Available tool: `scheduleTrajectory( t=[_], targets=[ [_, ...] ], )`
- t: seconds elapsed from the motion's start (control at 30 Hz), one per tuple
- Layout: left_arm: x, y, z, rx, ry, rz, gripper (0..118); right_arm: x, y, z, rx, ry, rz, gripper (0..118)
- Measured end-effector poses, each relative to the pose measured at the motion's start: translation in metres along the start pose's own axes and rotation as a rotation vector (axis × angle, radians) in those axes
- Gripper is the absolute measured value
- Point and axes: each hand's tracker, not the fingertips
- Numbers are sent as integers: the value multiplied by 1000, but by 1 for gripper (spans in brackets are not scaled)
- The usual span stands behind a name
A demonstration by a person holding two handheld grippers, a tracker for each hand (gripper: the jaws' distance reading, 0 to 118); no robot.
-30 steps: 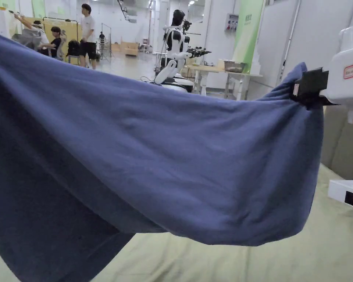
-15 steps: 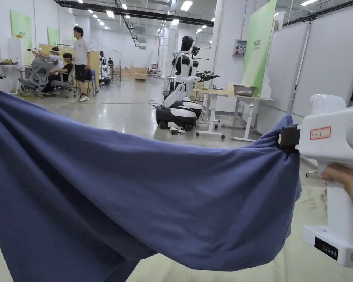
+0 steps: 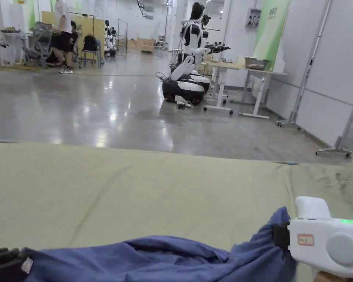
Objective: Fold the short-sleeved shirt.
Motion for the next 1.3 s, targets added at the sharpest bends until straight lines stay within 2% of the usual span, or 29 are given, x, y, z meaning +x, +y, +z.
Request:
scheduleTrajectory(
  t=[0.13, 0.27, 0.37, 0.6, 0.67, 0.73, 0.8, 1.0, 1.13, 1.2, 1.3],
  targets=[
    [-1, -57, -3, -110, 88, -28, 5, 15, -44, 9, -27, -24, -18, 12],
    [-17, -92, 20, -98, 67, 190, 5, 33, -74, 42, -38, -13, -84, 11],
    [-21, -104, 47, -50, 104, 204, 5, 38, -92, 73, -32, -9, -101, 11],
    [-7, -115, 118, 23, 14, 234, 5, 25, -139, 148, -22, 1, -28, 11],
    [-7, -126, 142, 48, -40, 300, 5, 21, -155, 168, -25, -5, 1, 11],
    [-9, -139, 164, 60, -40, 363, 5, 18, -175, 185, -48, -15, 31, 11],
    [-10, -156, 186, 59, -17, 370, 5, 19, -192, 204, -66, -18, 36, 11],
    [-11, -197, 235, 12, 45, 376, 5, 33, -228, 260, -97, -33, -37, 11],
    [-11, -228, 239, -77, 73, 409, 5, 43, -253, 272, -127, -67, -78, 12],
    [-11, -240, 230, -136, 90, 416, 6, 45, -264, 266, -171, -70, -116, 17],
    [-11, -249, 218, -169, 107, 436, 6, 47, -279, 259, -237, -112, -137, 43]
  ],
)
